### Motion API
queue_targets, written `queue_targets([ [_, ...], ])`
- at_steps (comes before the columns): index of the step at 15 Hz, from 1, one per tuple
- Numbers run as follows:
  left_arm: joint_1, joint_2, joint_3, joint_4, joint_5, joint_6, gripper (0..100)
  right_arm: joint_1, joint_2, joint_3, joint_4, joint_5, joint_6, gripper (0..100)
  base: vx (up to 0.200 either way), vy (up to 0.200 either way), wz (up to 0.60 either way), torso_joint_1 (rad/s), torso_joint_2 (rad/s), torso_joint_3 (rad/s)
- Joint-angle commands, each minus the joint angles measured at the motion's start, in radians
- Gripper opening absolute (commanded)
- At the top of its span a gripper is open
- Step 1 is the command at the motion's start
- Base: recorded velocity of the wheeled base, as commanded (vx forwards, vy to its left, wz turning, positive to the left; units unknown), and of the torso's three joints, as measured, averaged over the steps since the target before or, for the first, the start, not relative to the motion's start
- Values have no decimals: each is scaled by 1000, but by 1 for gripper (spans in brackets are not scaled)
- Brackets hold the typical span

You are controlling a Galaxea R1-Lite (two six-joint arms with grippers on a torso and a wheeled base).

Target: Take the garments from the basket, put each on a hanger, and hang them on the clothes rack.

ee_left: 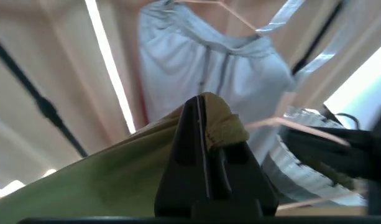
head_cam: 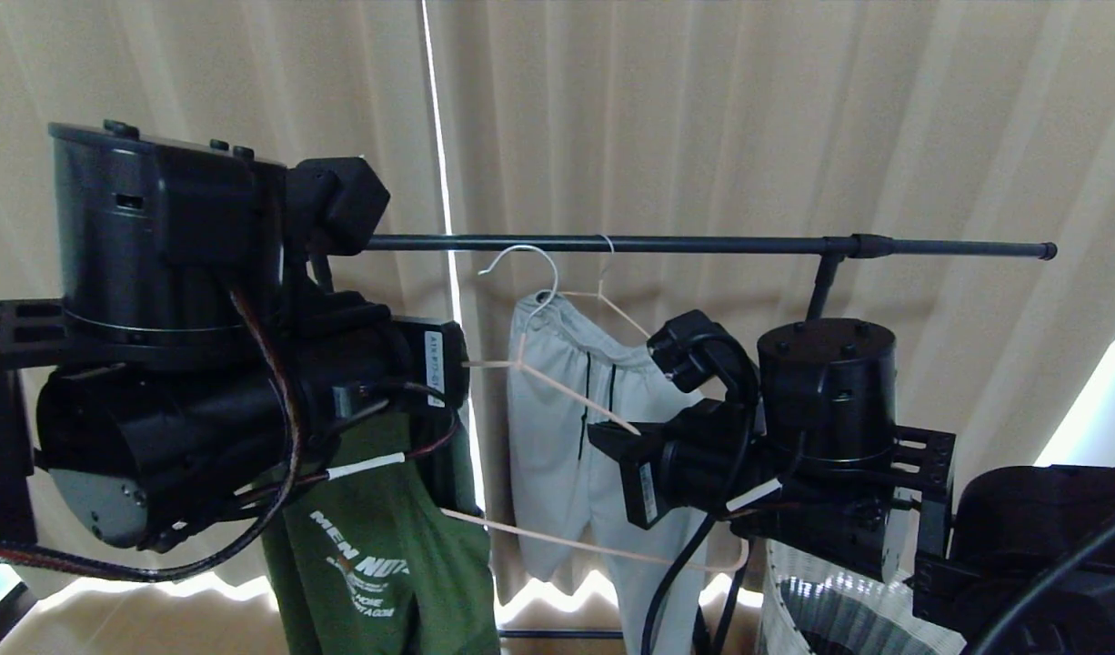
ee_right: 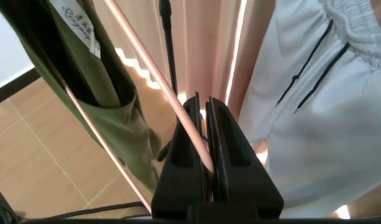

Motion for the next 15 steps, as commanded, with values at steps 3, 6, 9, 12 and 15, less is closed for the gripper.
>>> queue_targets([
  [3, -61, -42, 20, 0, -141, 47, 0, 1, 2, -5, 0, 1, 0, 0, 0, 0, 0, 0, 0, 0],
  [6, -41, -92, 98, -1, -235, 155, 0, 0, -7, -1, -2, 1, 1, 0, 0, 0, 0, 0, 0, 0],
  [9, -28, -124, 135, -3, -236, 173, 0, -3, -22, 3, -2, 1, 1, 0, 0, 0, 0, 0, 0, 0],
  [12, -28, -135, 134, -3, -235, 173, 100, -3, -39, 9, -2, 1, 3, 0, 0, 0, 0, 0, 0, 0],
  [15, 23, -144, 135, -6, -233, 210, 100, -11, -70, 24, 0, -1, 1, 0, 0, 0, 0, 0, 0, 0],
])
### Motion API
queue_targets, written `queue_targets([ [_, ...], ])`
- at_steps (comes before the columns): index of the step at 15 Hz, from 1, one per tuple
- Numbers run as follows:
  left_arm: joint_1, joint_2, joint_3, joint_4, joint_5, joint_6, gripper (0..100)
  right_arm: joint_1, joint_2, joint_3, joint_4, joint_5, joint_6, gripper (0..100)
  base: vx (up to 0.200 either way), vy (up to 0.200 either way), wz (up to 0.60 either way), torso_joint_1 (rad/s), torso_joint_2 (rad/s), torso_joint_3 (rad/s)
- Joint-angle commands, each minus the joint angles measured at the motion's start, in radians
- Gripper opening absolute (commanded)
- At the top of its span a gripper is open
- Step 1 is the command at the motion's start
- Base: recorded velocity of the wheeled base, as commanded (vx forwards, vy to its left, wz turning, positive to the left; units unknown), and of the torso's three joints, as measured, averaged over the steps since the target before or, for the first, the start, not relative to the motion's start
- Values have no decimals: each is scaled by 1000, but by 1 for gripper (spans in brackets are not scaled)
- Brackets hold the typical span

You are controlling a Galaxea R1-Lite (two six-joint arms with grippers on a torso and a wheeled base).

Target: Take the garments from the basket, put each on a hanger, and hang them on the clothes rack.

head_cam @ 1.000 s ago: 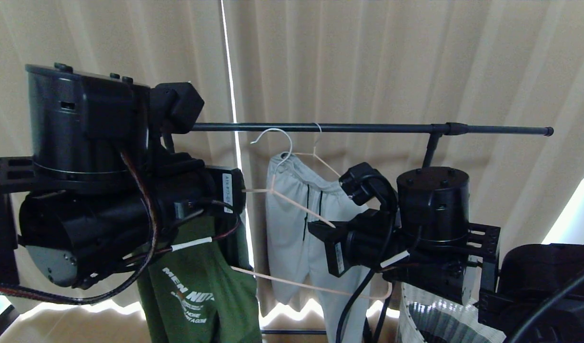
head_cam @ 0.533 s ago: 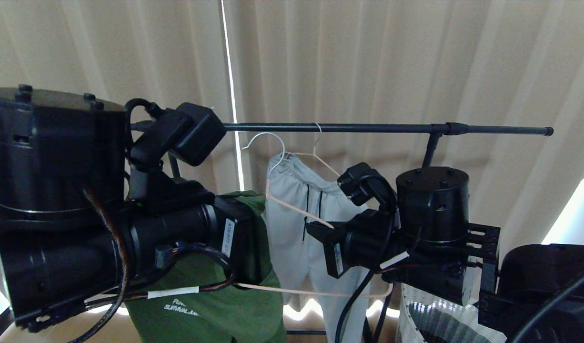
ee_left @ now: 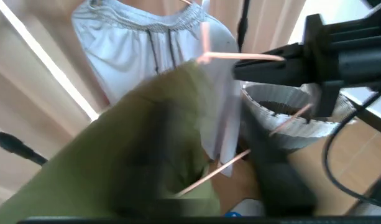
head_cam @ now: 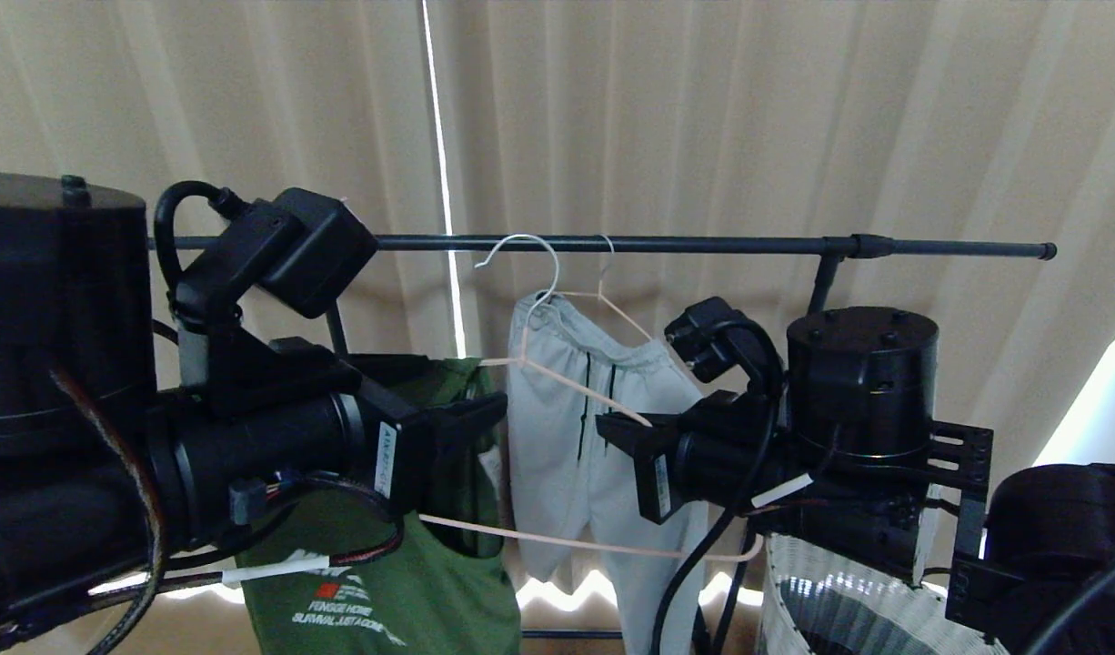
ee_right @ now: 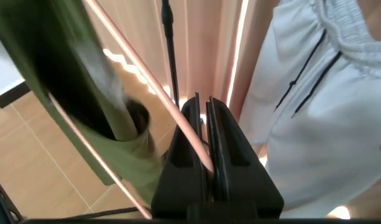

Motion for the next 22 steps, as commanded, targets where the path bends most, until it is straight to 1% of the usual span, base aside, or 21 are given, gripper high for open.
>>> queue_targets([
  [1, 46, -16, 8, -3, 1, 36, 100, -8, -31, 11, -1, 0, -1, 0, 0, 0, 0, 0, 0, 0],
  [4, 55, -57, 22, -4, -7, 49, 100, -19, -61, 35, -2, 0, -1, 0, 0, 0, 0, 0, 0, 0],
  [6, 69, -85, 35, -4, -9, 77, 100, -34, -92, 71, -1, -2, -4, 0, 0, 0, 0, 0, 0, 0],
  [7, 83, -102, 54, -14, -13, 112, 100, -47, -124, 101, 1, 4, -10, 0, 0, 0, 0, 0, 0, 0],
  [9, 118, -106, 75, -66, -68, 197, 100, -60, -158, 120, 10, 7, -13, 0, 0, 0, 0, 0, 0, 0],
  [10, 171, -100, 92, -104, -156, 319, 100, -65, -164, 123, 11, 7, -30, 0, 0, 0, 0, 0, 0, 0],
  [11, 203, -97, 98, -109, -214, 413, 100, -67, -166, 126, 11, 7, -42, 0, 0, 0, 0, 0, 0, 0],
  [12, 232, -79, 98, -110, -248, 505, 100, -67, -163, 126, 10, 9, -71, 0, 0, 0, 0, 0, 0, 0],
  [13, 244, -67, 98, -110, -254, 543, 100, -67, -161, 124, 8, 9, -87, 0, 0, 0, 0, 0, 0, 0],
  [15, 275, -27, 94, -113, -262, 677, 100, -65, -158, 123, 1, 49, -131, 0, 0, 0, 0, 0, 0, 0],
  [16, 272, -14, 91, -115, -263, 694, 100, -65, -158, 120, -1, 58, -133, 0, 0, 0, 0, 0, 0, 0],
  [19, 267, 47, 88, -215, -265, 700, 100, -59, -152, 117, -2, 64, -157, 0, 0, 0, 0, 0, 0, 0],
  [22, 267, 91, 89, -288, -263, 704, 100, -44, -147, 117, -2, 81, -160, 0, 0, 0, 0, 0, 0, 0],
])
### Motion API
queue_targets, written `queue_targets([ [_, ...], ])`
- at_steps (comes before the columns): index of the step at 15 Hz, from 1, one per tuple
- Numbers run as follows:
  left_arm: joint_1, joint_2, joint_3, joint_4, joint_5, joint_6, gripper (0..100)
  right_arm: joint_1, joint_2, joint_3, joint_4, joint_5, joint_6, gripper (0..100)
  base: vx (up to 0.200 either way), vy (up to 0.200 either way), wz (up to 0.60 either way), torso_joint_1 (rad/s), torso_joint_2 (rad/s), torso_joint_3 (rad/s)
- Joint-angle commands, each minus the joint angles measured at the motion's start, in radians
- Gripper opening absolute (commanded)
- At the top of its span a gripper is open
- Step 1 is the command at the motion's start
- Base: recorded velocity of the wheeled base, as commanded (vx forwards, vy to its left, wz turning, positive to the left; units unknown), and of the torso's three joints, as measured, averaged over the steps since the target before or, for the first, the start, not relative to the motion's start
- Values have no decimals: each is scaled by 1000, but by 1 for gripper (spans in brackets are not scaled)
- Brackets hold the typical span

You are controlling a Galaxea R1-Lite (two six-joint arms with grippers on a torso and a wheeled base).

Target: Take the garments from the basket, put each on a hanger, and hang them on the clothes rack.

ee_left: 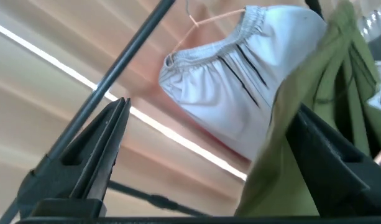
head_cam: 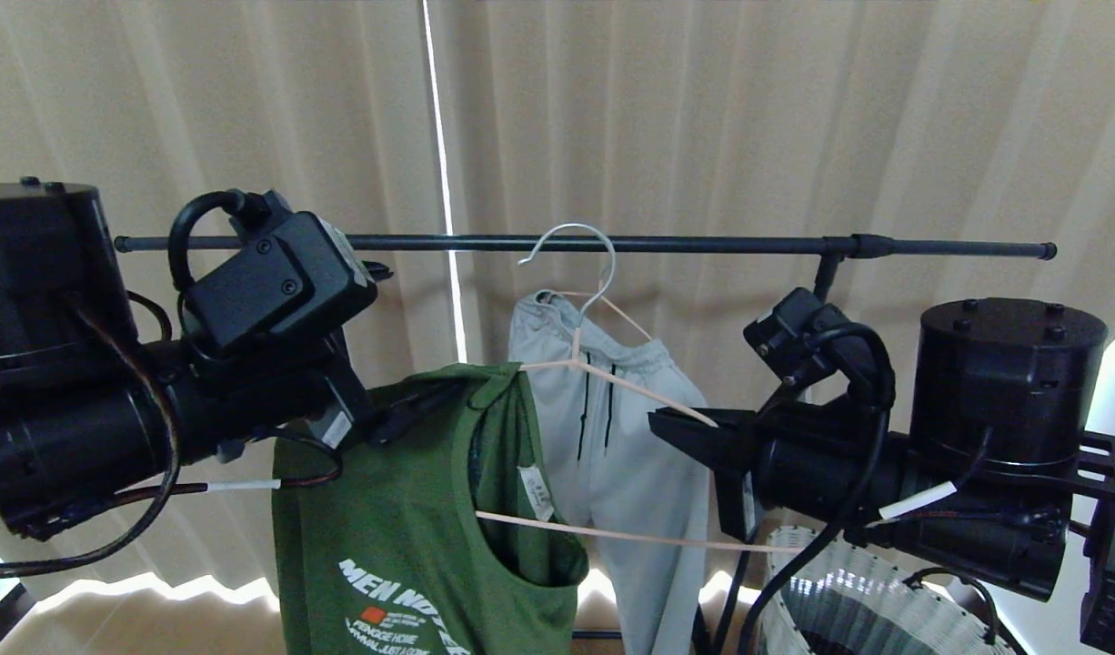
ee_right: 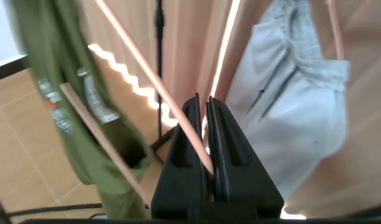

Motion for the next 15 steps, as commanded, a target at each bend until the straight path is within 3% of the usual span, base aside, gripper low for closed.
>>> queue_targets([
  [1, 1, 41, 2, -5, 1, 18, 100, 18, 3, -2, -8, 8, 0, 0, 0, 0, 0, 0, 0, 0],
  [6, 4, 37, 4, -5, 1, 48, 100, 35, 4, 3, -43, 10, -14, 0, 0, 0, 0, 0, 0, 0],
  [7, 4, 35, 5, -5, 1, 50, 0, 35, 4, 4, -43, 10, -14, 0, 0, 0, 0, 0, 0, 0],
  [15, 7, 35, 13, -7, 2, 48, 0, 35, 6, 6, -43, 10, -16, 0, 0, 0, 0, 0, 0, 0],
])
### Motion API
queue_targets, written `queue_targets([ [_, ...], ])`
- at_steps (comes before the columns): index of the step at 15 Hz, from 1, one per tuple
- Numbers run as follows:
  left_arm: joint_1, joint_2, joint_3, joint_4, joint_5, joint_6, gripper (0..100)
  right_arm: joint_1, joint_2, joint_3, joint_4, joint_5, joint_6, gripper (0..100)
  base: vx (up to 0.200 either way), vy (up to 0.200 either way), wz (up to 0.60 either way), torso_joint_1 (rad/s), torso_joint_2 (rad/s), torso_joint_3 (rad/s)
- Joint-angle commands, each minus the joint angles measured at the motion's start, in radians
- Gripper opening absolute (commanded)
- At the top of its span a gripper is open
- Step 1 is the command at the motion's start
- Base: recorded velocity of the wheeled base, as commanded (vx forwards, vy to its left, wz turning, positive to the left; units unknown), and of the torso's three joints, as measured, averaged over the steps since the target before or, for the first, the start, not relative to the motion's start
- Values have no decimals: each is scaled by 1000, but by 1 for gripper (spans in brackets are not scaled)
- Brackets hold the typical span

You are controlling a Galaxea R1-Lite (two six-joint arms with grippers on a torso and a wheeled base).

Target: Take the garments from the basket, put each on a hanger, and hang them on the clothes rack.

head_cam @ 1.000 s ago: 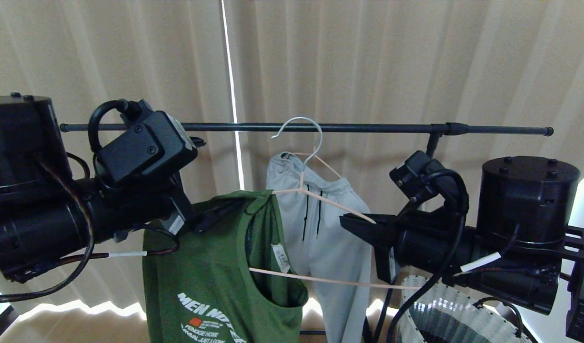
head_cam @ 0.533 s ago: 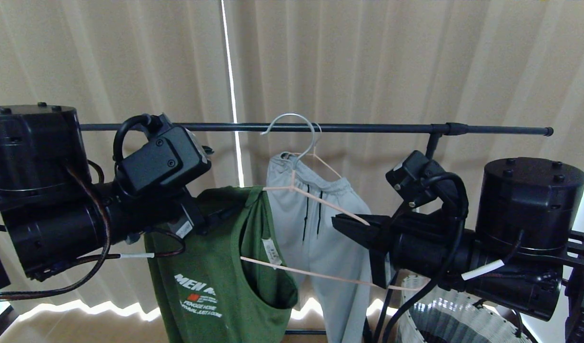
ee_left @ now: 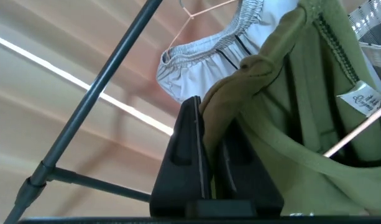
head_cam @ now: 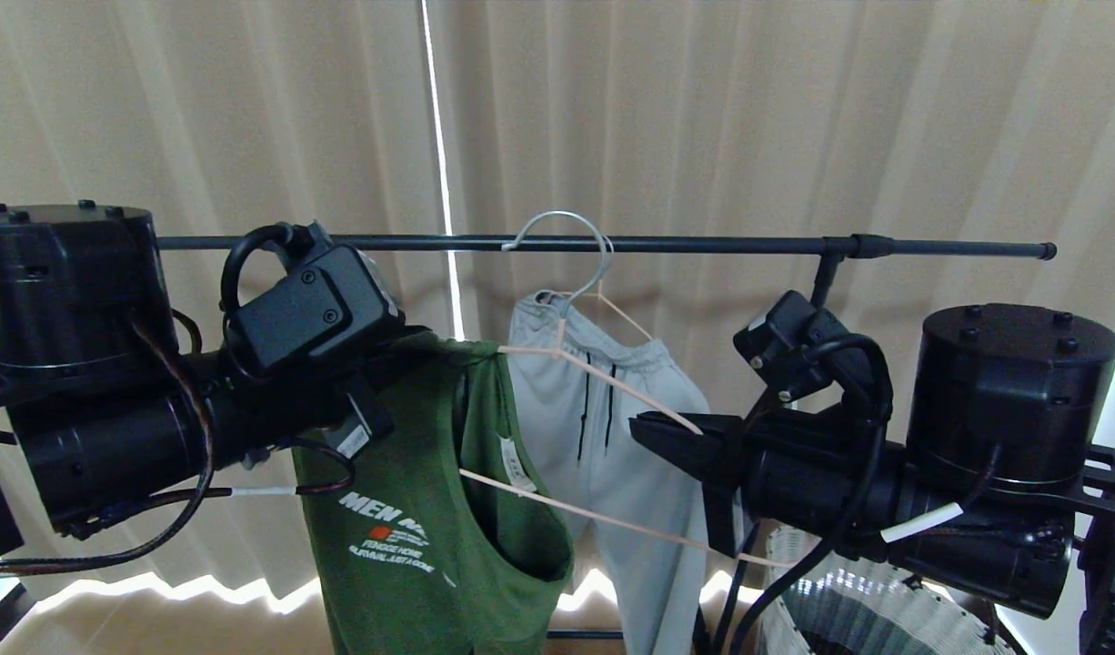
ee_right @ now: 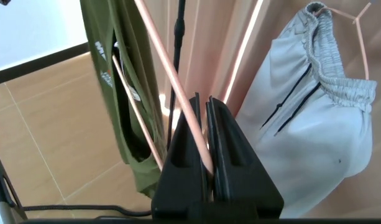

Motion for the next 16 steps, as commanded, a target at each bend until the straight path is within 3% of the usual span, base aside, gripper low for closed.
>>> queue_targets([
  [1, 1, 0, 7, -1, 3, -1, 0, -1, 1, 1, 5, -1, -3, 0, 0, 0, 0, 0, 0, 0],
  [2, 1, 0, 13, -4, 5, -2, 0, -1, 1, 3, 6, -1, -3, 0, 0, 0, 0, 0, 0, 0],
  [3, 3, 0, 22, -21, 8, -2, 0, -1, 1, 3, 8, -3, -3, 100, 0, 0, 0, 0, 0, 0],
  [5, 6, 0, 53, -70, 31, -4, 0, -3, 0, 3, 2, -9, -2, 100, 0, 0, 0, 0, 0, 0],
  [7, 26, -5, 73, -84, 156, -11, 0, -9, -17, 38, -4, -15, 0, 100, 0, 0, 0, 0, 0, 0],
  [8, 29, -7, 76, -84, 167, -13, 0, -12, -19, 42, -7, -15, 0, 100, 0, 0, 0, 0, 0, 0],
  [12, 21, -30, 85, -84, 376, -157, 0, -31, -15, 153, -115, -18, -32, 100, 0, 0, 0, 0, 0, 0],
  [16, 8, -31, 54, -84, 422, -304, 0, -24, -8, 170, -107, -18, -35, 100, 0, 0, 0, 0, 0, 0],
])
